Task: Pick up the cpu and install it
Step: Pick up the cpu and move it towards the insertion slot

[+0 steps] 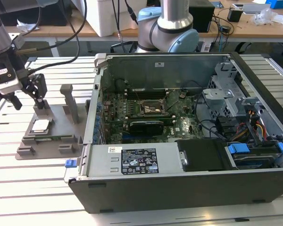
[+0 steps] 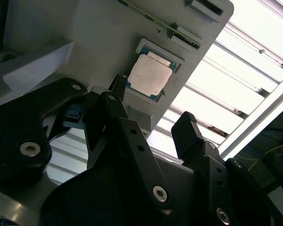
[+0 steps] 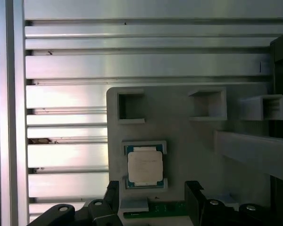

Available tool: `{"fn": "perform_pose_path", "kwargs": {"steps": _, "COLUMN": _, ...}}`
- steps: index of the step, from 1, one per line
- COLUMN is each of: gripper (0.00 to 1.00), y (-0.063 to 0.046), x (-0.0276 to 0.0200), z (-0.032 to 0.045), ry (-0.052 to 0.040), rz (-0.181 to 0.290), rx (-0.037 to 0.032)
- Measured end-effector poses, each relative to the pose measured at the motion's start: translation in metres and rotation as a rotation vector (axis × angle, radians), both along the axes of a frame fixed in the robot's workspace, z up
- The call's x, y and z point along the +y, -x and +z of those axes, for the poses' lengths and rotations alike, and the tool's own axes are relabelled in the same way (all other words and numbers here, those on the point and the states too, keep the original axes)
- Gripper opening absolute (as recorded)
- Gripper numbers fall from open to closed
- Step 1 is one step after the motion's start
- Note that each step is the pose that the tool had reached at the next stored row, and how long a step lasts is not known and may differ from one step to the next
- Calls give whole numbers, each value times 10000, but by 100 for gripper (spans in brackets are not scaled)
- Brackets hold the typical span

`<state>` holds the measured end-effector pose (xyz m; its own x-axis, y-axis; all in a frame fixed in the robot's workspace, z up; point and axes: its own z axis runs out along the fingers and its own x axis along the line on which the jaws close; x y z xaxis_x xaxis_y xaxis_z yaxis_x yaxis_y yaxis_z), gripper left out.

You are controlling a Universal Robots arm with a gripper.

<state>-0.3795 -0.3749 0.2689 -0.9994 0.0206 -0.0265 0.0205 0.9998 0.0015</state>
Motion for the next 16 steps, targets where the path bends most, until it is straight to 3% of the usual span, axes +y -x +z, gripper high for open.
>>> {"fn": "perform_pose_path", "kwargs": {"steps": 9, "gripper": 66, "y": 0, "x": 2, "z": -212, "ry": 2, "rz": 12, "rx": 1}}
{"fn": "perform_pose_path", "kwargs": {"steps": 13, "gripper": 66, "y": -1, "x": 2, "z": -277, "ry": 37, "rz": 423, "rx": 0}}
{"fn": "perform_pose_path", "kwargs": {"steps": 16, "gripper": 66, "y": -2, "x": 2, "z": -347, "ry": 39, "rz": 438, "rx": 0}}
